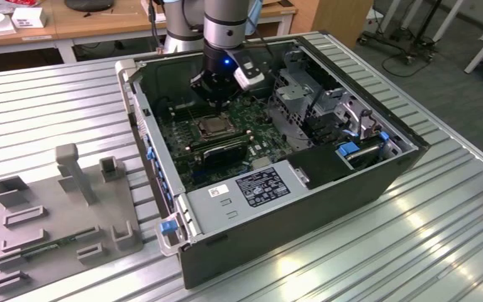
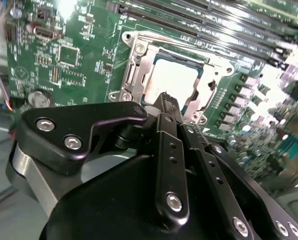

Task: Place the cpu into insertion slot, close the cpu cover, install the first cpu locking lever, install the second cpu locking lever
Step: 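Close the cpu cover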

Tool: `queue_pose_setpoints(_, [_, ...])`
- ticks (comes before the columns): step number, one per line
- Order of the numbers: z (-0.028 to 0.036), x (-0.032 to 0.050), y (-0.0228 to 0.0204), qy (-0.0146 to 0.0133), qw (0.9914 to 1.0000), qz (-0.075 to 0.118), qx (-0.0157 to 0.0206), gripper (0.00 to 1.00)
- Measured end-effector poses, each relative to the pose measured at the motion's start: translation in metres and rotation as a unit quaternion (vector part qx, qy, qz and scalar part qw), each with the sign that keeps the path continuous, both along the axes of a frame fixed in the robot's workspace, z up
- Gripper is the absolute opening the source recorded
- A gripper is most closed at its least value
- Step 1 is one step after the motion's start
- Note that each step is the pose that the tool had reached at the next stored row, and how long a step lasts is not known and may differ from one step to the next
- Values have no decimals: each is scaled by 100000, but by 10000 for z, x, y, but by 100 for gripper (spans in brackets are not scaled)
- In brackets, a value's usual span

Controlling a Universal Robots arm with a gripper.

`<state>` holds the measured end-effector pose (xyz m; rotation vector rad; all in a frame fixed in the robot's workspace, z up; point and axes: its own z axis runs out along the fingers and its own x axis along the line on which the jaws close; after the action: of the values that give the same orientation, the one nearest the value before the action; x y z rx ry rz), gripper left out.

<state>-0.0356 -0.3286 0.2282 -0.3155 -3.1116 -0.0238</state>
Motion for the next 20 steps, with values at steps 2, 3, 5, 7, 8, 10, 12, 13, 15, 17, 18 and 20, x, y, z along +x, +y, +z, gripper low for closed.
queue_pose_setpoints(2, [-1,0,0,-2,99982,1877,3,10])
queue_pose_setpoints(3, [-1,0,0,-1,99962,2772,0,10])
queue_pose_setpoints(5, [-2,0,0,-1,99895,4576,-1,10])
queue_pose_setpoints(7, [-2,0,0,1,99811,6143,-2,10])
queue_pose_setpoints(8, [-3,0,0,2,99783,6578,-10,10])
queue_pose_setpoints(10, [-2,0,0,3,99773,6736,-16,10])
queue_pose_setpoints(12, [-3,0,0,0,99772,6745,-15,10])
queue_pose_setpoints(13, [-3,0,0,0,99772,6746,-15,10])
queue_pose_setpoints(15, [-3,0,0,-62,99770,6783,-21,10])
queue_pose_setpoints(17, [-5,-1,0,-197,99762,6893,-30,10])
queue_pose_setpoints(18, [-6,-1,0,-294,99757,6959,-39,10])
queue_pose_setpoints(20, [-7,0,0,-366,99753,7020,-36,10])
